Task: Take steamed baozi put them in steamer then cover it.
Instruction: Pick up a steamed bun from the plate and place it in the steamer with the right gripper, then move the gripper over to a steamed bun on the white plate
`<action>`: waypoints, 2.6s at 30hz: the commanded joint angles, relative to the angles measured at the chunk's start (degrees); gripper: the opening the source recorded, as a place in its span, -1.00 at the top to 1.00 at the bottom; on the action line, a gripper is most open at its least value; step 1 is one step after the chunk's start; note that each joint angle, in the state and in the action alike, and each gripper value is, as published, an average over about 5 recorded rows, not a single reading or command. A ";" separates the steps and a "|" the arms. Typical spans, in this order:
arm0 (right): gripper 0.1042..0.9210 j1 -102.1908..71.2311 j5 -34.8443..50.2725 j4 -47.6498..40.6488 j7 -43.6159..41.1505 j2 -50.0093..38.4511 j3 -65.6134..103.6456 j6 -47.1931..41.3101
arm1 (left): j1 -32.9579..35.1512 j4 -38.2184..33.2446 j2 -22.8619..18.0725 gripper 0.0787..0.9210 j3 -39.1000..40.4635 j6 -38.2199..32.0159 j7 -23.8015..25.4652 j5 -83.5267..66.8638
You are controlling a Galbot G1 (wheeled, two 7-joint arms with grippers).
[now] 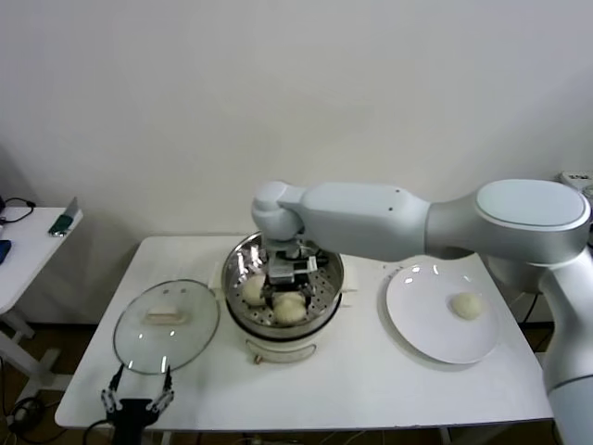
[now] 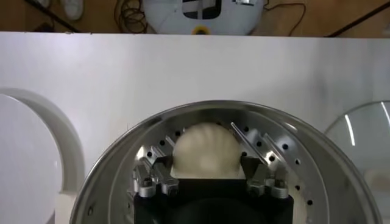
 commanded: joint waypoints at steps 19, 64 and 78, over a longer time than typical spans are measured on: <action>-0.76 12.09 4.69 -0.84 13.76 -13.60 0.68 -7.60 | -0.97 -0.20 1.21 -0.77 -0.75 0.86 0.10 -0.13; -0.76 -29.97 -14.30 -25.20 8.39 -38.42 32.34 -27.24 | 0.94 -1.43 1.27 -0.77 -0.61 1.24 0.10 1.86; -0.76 -30.51 -18.19 -33.02 8.66 -32.22 33.92 -24.18 | -0.42 -0.26 0.57 -0.77 -0.49 1.59 0.01 2.82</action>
